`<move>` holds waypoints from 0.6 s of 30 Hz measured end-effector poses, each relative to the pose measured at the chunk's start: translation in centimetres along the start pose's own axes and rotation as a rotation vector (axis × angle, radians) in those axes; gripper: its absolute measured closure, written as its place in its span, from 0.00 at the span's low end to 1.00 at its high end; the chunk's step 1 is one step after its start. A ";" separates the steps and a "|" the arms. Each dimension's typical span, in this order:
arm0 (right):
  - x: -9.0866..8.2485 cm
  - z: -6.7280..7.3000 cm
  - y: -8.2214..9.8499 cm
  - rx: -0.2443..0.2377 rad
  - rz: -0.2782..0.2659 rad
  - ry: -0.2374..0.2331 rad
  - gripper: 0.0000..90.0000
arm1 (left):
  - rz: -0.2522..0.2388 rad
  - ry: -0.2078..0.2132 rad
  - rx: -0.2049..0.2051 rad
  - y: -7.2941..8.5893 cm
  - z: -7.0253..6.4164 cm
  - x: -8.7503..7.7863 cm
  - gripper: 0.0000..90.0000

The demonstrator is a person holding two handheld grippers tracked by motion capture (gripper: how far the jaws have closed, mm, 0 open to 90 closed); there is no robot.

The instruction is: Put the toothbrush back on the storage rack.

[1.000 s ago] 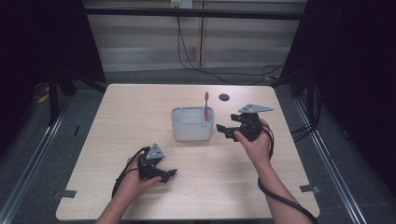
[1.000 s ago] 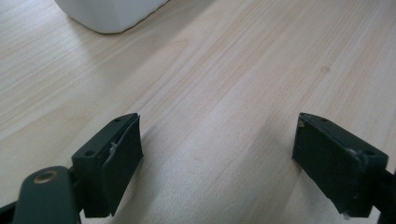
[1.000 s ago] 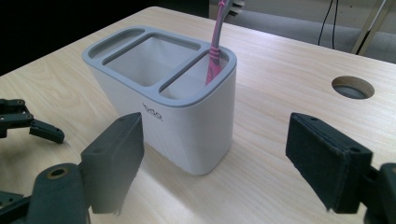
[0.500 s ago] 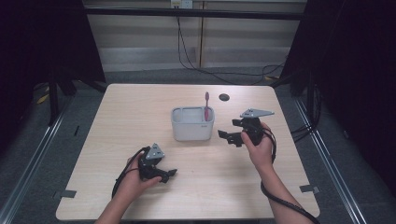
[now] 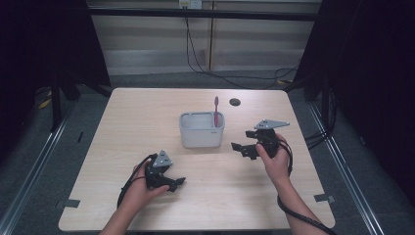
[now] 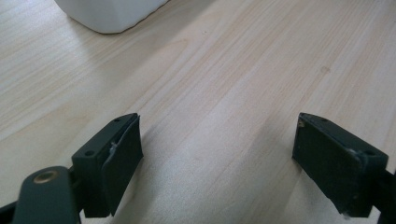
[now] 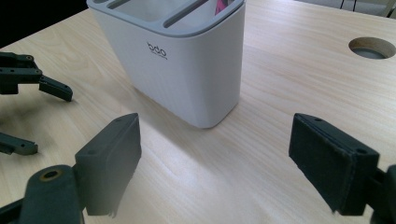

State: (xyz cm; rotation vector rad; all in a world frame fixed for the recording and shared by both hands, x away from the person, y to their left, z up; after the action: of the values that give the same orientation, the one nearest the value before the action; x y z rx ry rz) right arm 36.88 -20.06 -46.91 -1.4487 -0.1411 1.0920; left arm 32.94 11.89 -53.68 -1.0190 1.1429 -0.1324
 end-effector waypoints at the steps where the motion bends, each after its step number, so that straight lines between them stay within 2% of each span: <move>1: 0.0 0.0 0.0 0.000 0.000 0.000 0.18 | 0.000 0.000 0.000 0.0 0.0 0.0 0.17; 18: -0.6 -0.4 1.6 0.004 0.027 -0.001 0.18 | 0.000 0.000 0.000 0.0 0.0 0.0 0.17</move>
State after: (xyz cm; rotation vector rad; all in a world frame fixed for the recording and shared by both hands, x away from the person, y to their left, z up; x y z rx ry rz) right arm 36.01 -21.11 -48.01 -1.4505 -0.1202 1.1141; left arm 32.95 11.89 -53.68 -1.0194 1.1430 -0.1326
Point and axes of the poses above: each handheld gripper's, and its own axes: x roughly forward along the jaws, y roughly out of its underside, z roughly to its left, the point moved 4 cm from there along x, roughly forward along the jaws, and after that the axes turned 5 degrees about -y, right-handed, at the moved point
